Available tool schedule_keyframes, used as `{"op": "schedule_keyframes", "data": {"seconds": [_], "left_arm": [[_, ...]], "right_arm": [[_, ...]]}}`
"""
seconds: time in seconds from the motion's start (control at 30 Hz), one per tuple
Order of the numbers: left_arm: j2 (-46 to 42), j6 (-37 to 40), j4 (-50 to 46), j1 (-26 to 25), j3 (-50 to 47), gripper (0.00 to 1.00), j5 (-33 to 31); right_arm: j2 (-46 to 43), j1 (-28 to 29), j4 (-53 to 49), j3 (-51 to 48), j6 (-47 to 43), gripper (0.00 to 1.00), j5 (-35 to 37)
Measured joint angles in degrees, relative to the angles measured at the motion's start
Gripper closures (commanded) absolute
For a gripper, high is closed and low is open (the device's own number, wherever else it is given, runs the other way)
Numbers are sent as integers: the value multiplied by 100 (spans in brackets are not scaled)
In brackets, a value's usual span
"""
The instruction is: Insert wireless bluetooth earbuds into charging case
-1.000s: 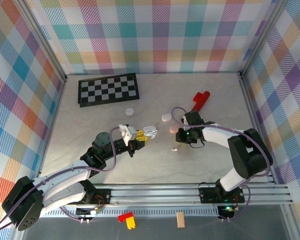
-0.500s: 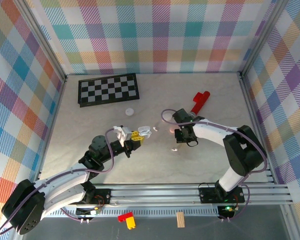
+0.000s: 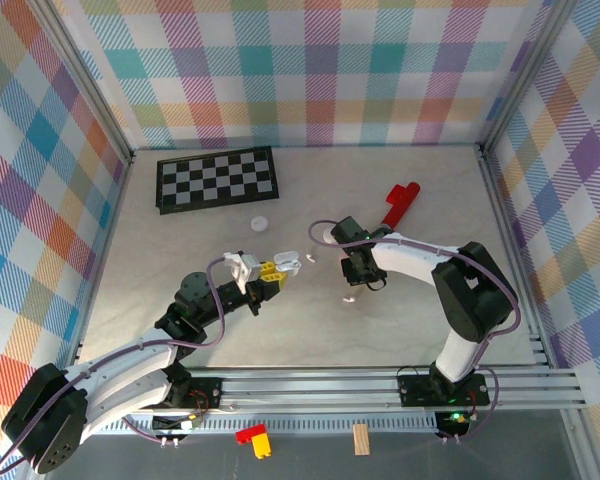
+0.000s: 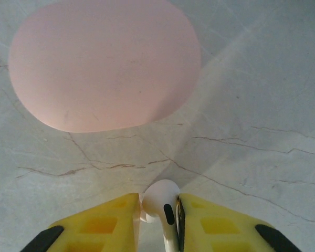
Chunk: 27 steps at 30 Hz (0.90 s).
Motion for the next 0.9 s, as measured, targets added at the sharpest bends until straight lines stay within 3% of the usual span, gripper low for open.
{"op": "schedule_keyframes", "data": {"seconds": [0.3,0.5,0.63,0.9], "left_arm": [[2,0,-13,33,-22,90,-2],[17,0,-11,35,-22,90,0],[15,0,-15,37,-22,90,0],[15,0,-15,37,-22,90,-2]], "right_arm": [[-15,44,48,24,138,68,-595],[-63,44,92,24,179,81,-748],[-63,44,87,24,221,85,-787],[-66,168,85,26,114,79,-758]]}}
